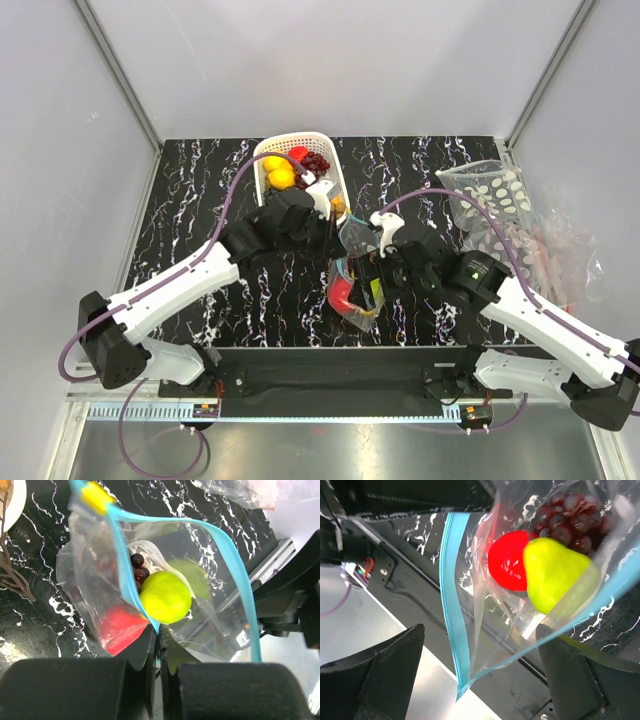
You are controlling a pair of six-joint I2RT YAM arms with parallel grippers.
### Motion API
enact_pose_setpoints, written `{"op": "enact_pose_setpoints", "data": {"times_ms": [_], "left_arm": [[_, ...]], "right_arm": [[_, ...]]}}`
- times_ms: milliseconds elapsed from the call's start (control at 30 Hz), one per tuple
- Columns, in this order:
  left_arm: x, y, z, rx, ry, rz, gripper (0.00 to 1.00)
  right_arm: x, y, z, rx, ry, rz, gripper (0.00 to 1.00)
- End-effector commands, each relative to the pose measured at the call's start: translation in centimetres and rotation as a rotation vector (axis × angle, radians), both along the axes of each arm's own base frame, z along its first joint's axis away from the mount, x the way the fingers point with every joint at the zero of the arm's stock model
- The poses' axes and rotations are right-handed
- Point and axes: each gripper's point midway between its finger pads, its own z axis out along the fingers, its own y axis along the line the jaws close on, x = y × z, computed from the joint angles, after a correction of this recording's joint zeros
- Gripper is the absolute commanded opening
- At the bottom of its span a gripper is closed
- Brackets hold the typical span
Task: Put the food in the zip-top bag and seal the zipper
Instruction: Adjust the zipper food storage bag at the center of the board.
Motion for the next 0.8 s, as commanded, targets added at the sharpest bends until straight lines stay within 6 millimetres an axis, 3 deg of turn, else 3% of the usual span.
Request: {"op": "enact_pose_setpoints", "data": {"times_ms": [0,167,300,333,367,467,533,567,633,667,767], "left_arm": [[0.5,-1.2,4.0,-0.098,-0.054,-0.012,0.07],[0.6,-1.4,4.6,-0.115,-0.053,-0.012,0.09],[0.5,-1.8,4.5,-0.134,-0.035,-0.017,0.1],[0.4,-2.0,4.7,-0.149,-0.033,-0.017,0.11],[0.3,-2.2,4.5,-0.156,-0.025,-0.023,0.11],[0.1,-2.5,4.7,-0.177,-0.019,-0.034,0.16],[0.1,-2.1,4.7,-0.165,-0.032,-0.033,0.33],[0.3,-1.7,4.7,-0.154,-0.049,-0.016,0.53],[0.9,-0.3,5.2,-0.133,-0.087,0.023,0.7],[1.1,0.2,5.5,-0.134,-0.094,0.032,0.85],[2.4,2.6,6.2,-0.162,-0.116,0.072,0.96]], "right_arm": [[0.4,0.4,1.4,-0.031,-0.071,0.023,1.0],[0.5,1.2,1.7,-0.041,-0.138,0.042,0.99],[1.8,1.0,0.9,-0.1,-0.159,-0.006,0.83],[2.1,0.9,0.9,-0.107,-0.162,-0.017,0.76],[2.3,1.0,0.8,-0.112,-0.164,-0.026,0.52],[2.8,0.8,0.5,-0.133,-0.169,-0.05,0.22],[2.8,0.6,0.7,-0.127,-0.175,-0.062,0.15],[2.7,0.5,0.6,-0.124,-0.174,-0.06,0.12],[2.3,0.0,1.0,-0.099,-0.176,-0.072,0.08],[2.1,-0.4,1.0,-0.099,-0.174,-0.079,0.07],[1.4,-1.8,1.2,-0.093,-0.163,-0.108,0.06]]}}
